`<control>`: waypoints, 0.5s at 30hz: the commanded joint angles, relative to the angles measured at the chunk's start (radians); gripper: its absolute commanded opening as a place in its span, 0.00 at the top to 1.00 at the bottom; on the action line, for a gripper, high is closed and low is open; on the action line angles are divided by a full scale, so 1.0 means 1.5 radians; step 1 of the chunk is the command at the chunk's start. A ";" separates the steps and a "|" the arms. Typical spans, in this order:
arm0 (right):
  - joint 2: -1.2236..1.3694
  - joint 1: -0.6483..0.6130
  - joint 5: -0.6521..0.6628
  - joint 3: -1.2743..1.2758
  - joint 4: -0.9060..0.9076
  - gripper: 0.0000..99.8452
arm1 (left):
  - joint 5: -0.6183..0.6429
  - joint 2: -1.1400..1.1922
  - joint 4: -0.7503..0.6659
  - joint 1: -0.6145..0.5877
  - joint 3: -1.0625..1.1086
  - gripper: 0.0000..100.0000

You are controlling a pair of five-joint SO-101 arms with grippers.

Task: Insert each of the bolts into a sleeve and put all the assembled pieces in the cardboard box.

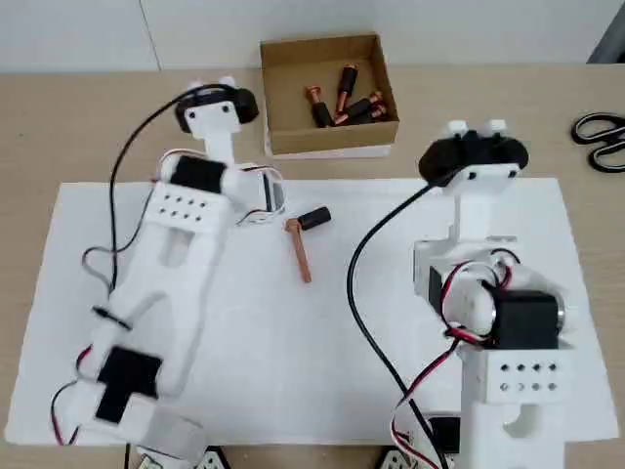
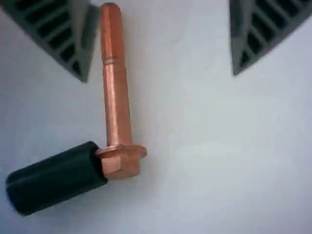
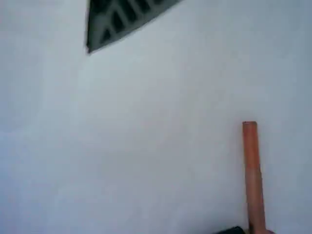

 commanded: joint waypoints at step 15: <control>-0.107 0.007 -0.007 0.127 -0.080 0.81 | 0.211 0.096 -0.039 0.090 -0.057 0.82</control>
